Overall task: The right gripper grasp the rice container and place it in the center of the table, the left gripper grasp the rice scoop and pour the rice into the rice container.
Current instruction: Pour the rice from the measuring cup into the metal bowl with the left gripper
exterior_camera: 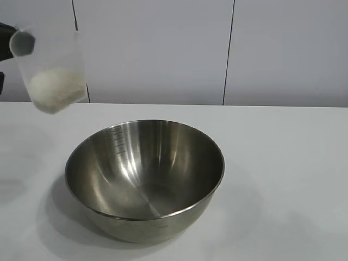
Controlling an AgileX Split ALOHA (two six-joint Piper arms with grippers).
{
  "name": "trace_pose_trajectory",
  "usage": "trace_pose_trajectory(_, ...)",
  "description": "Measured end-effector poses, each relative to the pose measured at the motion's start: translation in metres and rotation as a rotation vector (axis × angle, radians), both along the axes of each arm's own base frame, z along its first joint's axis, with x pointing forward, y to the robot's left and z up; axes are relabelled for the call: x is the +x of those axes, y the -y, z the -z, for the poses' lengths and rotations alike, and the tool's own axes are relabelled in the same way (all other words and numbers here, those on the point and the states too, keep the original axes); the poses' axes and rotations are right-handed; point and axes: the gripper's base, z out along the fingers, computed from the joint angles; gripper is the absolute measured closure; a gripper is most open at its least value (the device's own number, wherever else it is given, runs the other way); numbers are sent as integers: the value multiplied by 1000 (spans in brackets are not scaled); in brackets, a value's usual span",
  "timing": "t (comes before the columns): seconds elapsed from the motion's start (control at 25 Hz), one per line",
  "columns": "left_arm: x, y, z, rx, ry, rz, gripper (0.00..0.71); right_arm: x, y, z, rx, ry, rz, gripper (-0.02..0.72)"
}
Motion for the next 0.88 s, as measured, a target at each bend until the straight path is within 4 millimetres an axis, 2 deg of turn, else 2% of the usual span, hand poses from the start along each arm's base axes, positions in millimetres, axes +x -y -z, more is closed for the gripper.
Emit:
trace_pose_trajectory(0.36, -5, 19, 5, 140, 60, -16, 701, 0, 0, 0, 0, 1, 0, 285)
trace_pose_trajectory(0.6, 12, 46, 28, 289, 57, -21, 701, 0, 0, 0, 0, 1, 0, 285)
trace_pose_trajectory(0.68, 16, 56, 32, 334, 97, -31, 701, 0, 0, 0, 0, 1, 0, 285)
trace_pose_trajectory(0.88, 18, 77, 36, 551, 332, -89, 701, 0, 0, 0, 0, 1, 0, 285)
